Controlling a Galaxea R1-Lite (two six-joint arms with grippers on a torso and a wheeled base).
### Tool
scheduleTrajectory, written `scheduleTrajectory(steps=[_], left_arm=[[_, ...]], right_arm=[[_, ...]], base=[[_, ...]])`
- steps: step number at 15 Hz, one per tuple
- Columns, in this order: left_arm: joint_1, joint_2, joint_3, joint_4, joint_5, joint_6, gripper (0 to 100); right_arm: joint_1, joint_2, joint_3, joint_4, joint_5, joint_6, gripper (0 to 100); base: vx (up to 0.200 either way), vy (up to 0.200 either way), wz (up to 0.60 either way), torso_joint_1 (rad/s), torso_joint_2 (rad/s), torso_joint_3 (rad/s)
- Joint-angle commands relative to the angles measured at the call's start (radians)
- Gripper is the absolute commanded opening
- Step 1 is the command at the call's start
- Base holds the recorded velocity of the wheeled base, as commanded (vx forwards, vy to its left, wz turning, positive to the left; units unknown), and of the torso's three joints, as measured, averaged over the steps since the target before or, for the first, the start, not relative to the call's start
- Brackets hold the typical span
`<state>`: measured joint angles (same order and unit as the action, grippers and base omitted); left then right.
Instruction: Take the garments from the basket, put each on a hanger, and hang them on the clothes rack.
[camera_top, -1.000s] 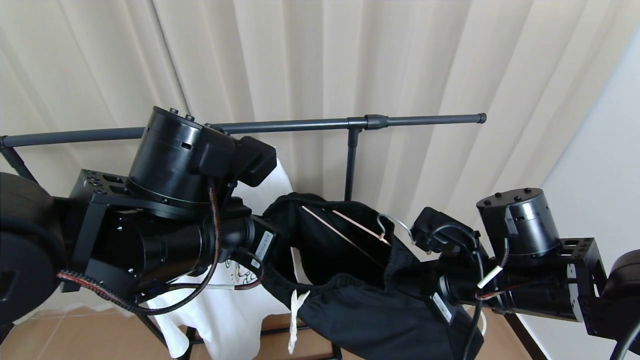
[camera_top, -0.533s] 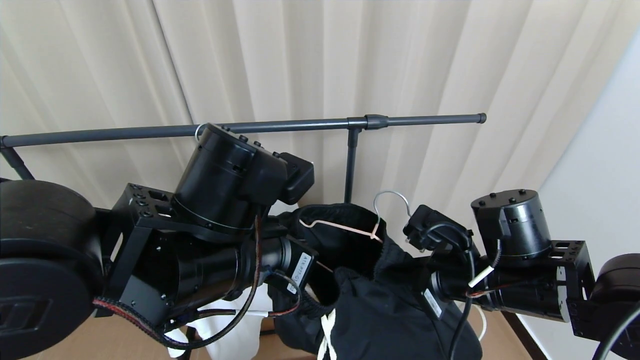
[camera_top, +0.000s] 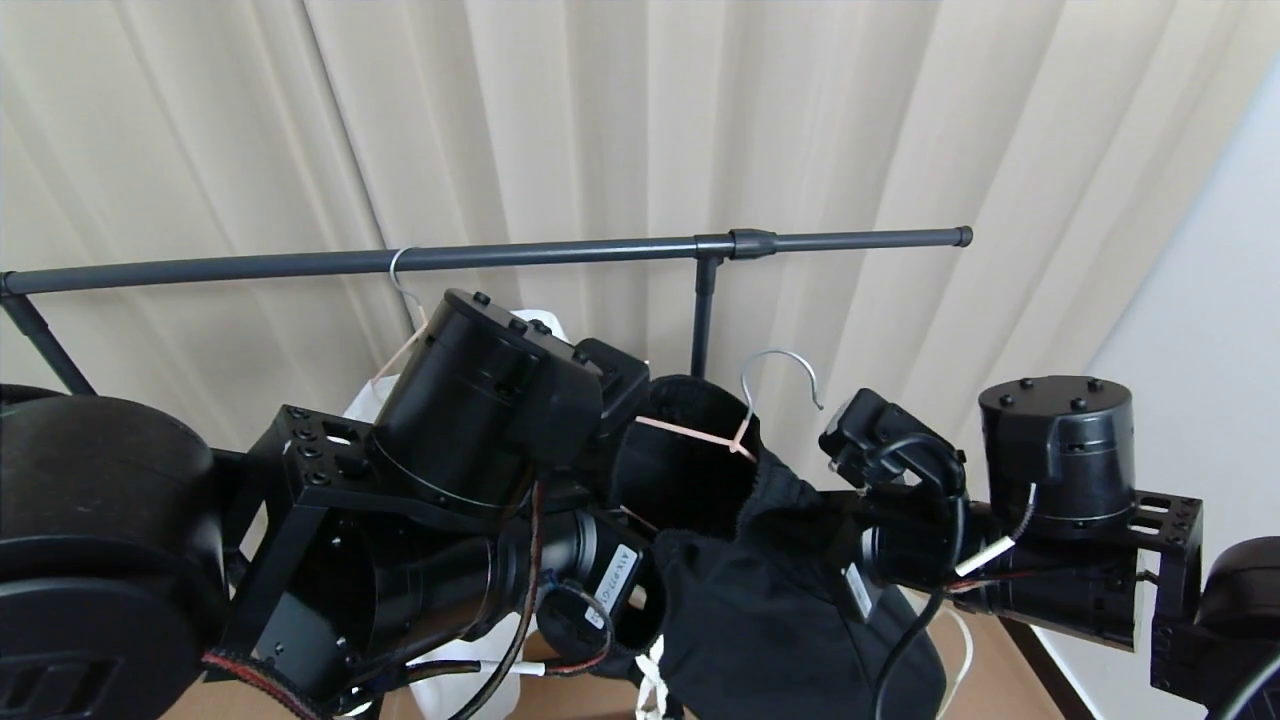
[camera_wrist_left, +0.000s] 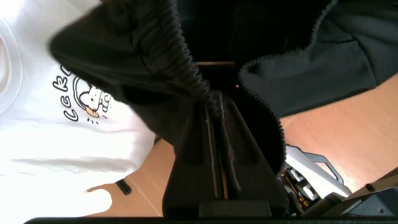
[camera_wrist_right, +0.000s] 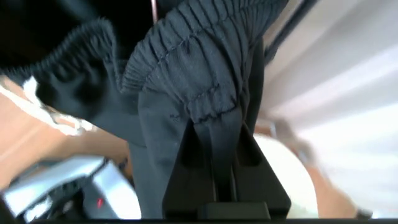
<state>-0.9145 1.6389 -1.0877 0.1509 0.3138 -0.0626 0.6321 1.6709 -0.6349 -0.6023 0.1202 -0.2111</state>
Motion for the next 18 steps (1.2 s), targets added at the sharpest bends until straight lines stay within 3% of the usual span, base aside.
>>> scheduleTrajectory(steps=[1, 6, 8, 11, 18], left_arm=[[-0.004, 0.013, 0.009, -0.002, 0.004, -0.01, 0], [0.002, 0.068, 0.002, -0.01, 0.014, -0.056, 0], [-0.001, 0.117, -0.009, -0.014, 0.045, -0.082, 0], [-0.006, 0.153, -0.009, -0.071, 0.068, -0.109, 0], [-0.009, 0.159, -0.001, -0.169, 0.07, -0.111, 0]], right_arm=[[0.009, 0.0, 0.07, -0.085, 0.027, -0.002, 0], [0.011, -0.028, 0.096, -0.126, 0.081, -0.002, 0], [0.011, -0.045, 0.13, -0.201, 0.124, -0.002, 0], [0.029, -0.048, 0.159, -0.272, 0.127, -0.004, 0], [0.05, -0.083, 0.173, -0.277, 0.131, -0.004, 0]], base=[[0.0, 0.0, 0.0, 0.0, 0.0, 0.0], [0.0, 0.0, 0.0, 0.0, 0.0, 0.0], [0.0, 0.0, 0.0, 0.0, 0.0, 0.0], [0.0, 0.0, 0.0, 0.0, 0.0, 0.0], [0.0, 0.0, 0.0, 0.0, 0.0, 0.0]])
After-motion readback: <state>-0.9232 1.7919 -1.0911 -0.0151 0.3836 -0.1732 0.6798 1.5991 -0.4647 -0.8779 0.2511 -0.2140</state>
